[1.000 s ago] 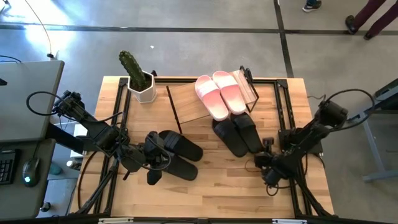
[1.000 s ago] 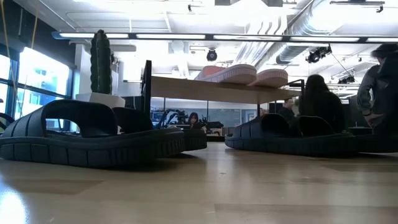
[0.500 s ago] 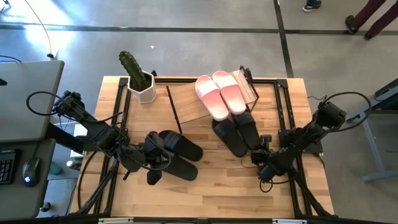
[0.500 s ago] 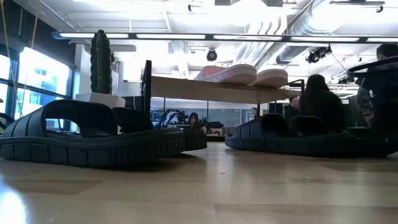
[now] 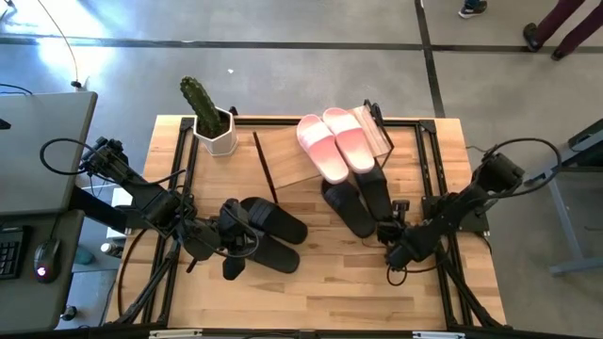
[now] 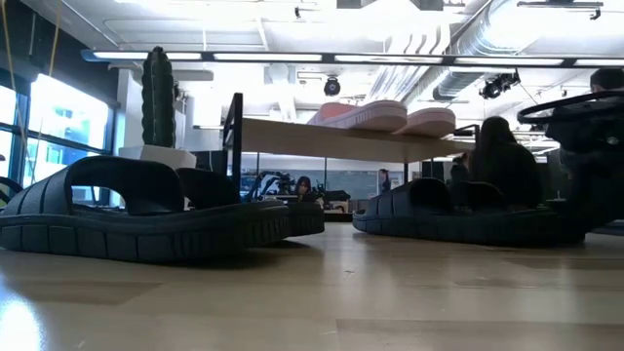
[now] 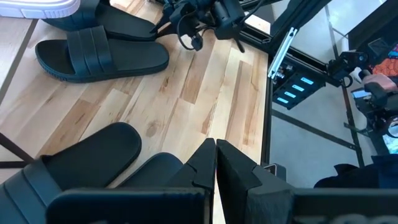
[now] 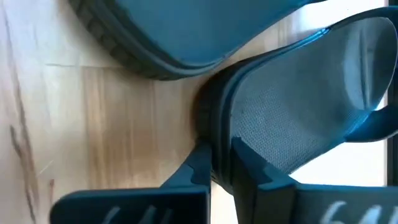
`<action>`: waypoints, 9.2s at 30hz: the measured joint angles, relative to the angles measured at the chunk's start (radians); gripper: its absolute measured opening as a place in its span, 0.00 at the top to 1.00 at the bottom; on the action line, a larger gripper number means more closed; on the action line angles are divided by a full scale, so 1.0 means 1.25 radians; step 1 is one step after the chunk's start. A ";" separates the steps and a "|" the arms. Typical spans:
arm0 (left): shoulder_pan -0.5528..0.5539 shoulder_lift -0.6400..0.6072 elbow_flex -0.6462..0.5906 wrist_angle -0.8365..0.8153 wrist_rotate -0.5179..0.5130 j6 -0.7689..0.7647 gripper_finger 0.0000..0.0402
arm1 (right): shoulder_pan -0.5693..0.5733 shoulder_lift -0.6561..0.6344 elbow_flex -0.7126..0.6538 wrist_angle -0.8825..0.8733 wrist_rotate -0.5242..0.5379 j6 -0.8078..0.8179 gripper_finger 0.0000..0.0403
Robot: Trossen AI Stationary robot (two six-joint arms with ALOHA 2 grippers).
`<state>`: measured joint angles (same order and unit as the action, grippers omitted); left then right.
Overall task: Pick and place slides into the shelf
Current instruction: Put the black slide under the shelf
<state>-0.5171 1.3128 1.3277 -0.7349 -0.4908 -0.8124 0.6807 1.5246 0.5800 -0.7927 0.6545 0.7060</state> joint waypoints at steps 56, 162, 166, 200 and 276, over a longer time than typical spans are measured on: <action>0.000 0.000 0.000 -0.001 0.000 0.021 0.99 | -0.565 -0.168 0.000 0.240 -0.136 -0.837 1.00; 0.000 0.000 0.000 0.006 0.000 0.017 0.99 | 0.023 -0.071 0.047 0.188 -0.003 -0.422 0.73; 0.000 0.000 0.000 0.006 0.000 0.017 0.99 | -0.003 -0.054 0.047 0.204 -0.019 -0.458 0.73; 0.000 0.000 0.000 0.000 0.000 0.018 0.99 | -0.073 -0.050 0.048 0.289 -0.136 -0.586 0.56; 0.000 0.000 0.000 0.000 0.000 0.021 0.99 | -0.386 0.053 0.093 0.430 0.075 -0.656 0.95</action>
<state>-0.5171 1.3132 1.3273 -0.7349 -0.4908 -0.7860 0.1981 1.5906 0.6960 -0.2556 0.7480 -0.1145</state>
